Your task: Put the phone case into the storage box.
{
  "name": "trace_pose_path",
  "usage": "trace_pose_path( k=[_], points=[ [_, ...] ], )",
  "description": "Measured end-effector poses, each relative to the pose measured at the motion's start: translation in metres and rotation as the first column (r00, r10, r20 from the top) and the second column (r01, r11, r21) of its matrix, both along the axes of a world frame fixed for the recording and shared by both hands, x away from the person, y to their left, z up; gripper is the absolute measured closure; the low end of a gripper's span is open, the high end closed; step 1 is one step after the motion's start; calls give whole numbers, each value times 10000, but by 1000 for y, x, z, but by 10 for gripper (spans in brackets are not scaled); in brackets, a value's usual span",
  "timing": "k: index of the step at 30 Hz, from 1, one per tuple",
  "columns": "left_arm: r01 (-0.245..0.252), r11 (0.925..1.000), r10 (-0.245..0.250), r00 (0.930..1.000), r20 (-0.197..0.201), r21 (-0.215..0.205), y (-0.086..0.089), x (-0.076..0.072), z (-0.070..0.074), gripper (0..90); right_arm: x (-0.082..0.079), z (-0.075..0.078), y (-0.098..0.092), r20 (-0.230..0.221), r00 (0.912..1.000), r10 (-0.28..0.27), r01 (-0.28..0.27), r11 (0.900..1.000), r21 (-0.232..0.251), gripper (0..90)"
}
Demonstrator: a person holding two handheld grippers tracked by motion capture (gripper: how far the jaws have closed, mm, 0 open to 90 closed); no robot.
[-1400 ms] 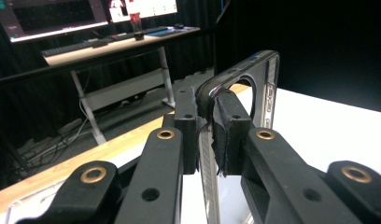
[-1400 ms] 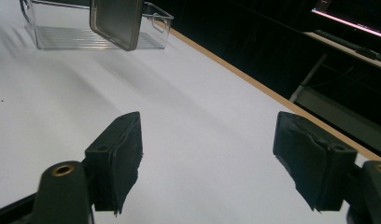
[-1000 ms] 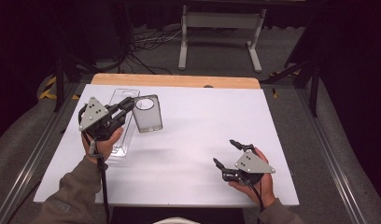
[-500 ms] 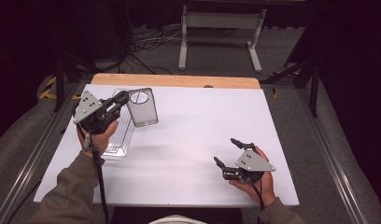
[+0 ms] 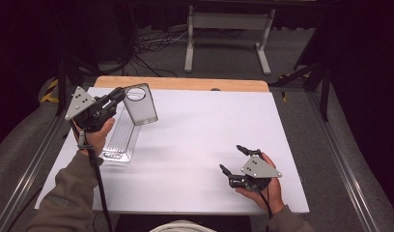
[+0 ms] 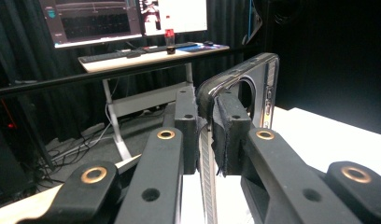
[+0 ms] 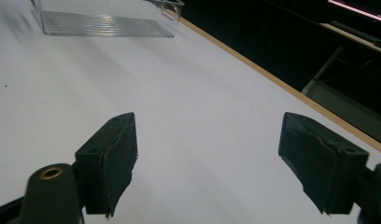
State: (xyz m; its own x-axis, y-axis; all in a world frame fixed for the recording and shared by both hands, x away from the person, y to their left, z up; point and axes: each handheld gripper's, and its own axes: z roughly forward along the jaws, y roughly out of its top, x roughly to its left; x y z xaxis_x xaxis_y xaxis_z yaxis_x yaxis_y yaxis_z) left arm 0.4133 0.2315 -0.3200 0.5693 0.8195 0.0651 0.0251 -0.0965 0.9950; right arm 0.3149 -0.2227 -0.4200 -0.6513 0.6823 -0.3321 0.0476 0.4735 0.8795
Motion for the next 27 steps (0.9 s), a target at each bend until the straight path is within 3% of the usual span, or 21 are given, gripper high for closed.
trace_pose_path(
  k=[9, 12, 27],
  points=[
    [-117, 9999, 119, 9990, 431, -30, 15, 1, 16, 812, -3, 1, 1, 48, 9999, 122, -123, 9999, 56, 207],
    [9, 9999, -4, 9993, 362, -143, 22, 7, 20, 812, -2, 1, 2, 74, 9999, 139, -139, 9999, 26, 207],
    [-439, 9966, 435, 9990, 69, 691, 33, 31, 32, 813, 1, -1, 5, -22, 9998, 202, -202, 9998, 17, 208]
  ],
)
